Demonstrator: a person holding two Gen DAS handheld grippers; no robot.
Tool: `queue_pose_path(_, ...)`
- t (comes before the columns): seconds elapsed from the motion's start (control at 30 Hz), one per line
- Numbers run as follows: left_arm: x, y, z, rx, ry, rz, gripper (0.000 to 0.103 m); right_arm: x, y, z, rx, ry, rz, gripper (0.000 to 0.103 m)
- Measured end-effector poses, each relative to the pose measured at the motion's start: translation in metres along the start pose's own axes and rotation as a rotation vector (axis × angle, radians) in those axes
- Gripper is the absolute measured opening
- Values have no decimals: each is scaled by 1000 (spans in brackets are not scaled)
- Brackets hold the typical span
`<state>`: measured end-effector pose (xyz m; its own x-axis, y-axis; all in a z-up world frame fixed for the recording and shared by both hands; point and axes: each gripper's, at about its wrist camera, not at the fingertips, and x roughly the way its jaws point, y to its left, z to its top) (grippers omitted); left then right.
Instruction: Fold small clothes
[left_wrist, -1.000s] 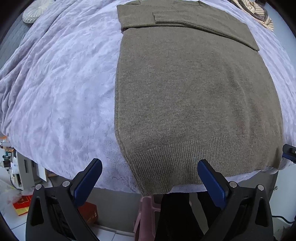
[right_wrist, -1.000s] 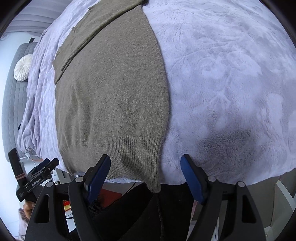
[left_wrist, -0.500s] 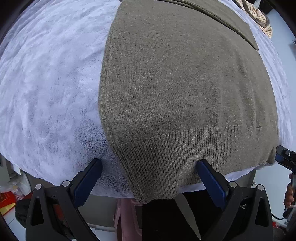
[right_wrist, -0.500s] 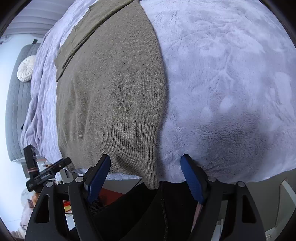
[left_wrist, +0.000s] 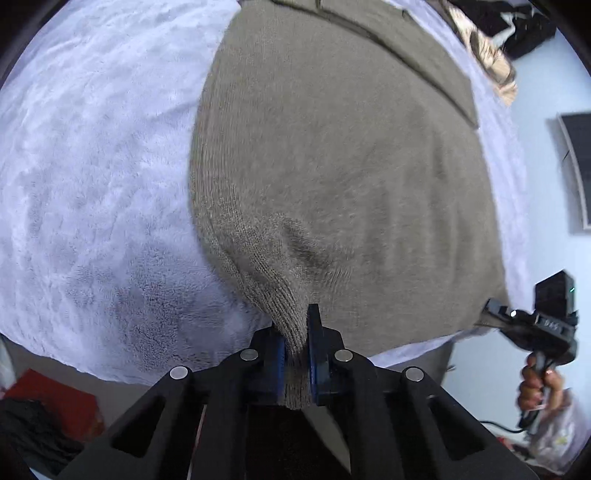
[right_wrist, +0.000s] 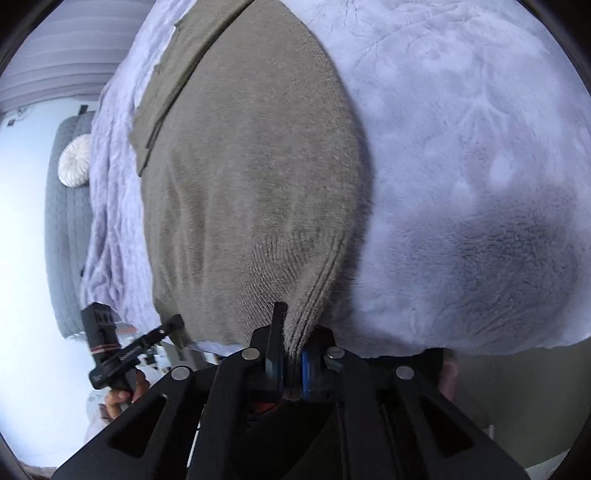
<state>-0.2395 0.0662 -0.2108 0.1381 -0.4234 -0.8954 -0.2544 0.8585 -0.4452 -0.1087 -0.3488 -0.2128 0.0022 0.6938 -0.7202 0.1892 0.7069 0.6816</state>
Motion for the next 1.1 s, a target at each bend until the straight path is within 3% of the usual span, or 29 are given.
queue_pose_path(0.13, -36, -11, 17, -3, -80, -73, 11, -19, 23, 16, 17, -40, 181, 7)
queue_pose_path(0.33, -64, -30, 82, 1, -199, -81, 11, -30, 63, 84, -18, -92, 266, 7)
queue_pose_path(0.57, -46, -35, 163, -55, -231, 40, 11, -11, 70, 180, 42, -116, 187, 7)
queue_pose_path(0.7, -36, -34, 181, -86, -200, 142, 12, 11, 74, 209, -13, -40, -9, 8)
queue_pose_path(0.73, -35, -34, 181, -90, -192, 158, 19, 16, 79, 211, -43, -22, -54, 11)
queue_pose_path(0.8, -33, -34, 183, -101, -198, 209, 89, 24, 88, 213, -106, 10, -128, 11)
queue_pose_path(0.87, -36, -39, 178, -79, -248, 246, 91, 29, 95, 214, -153, 36, -170, 16)
queue_pose_path(0.9, -33, -41, 179, -64, -230, 248, 91, 31, 98, 214, -172, 45, -189, 21)
queue_pose_path(0.97, -28, -43, 179, -65, -202, 279, 91, 32, 101, 214, -213, 60, -227, 48)
queue_pose_path(1.1, -17, -50, 182, -66, -159, 320, 91, 39, 118, 216, -331, 88, -361, 49)
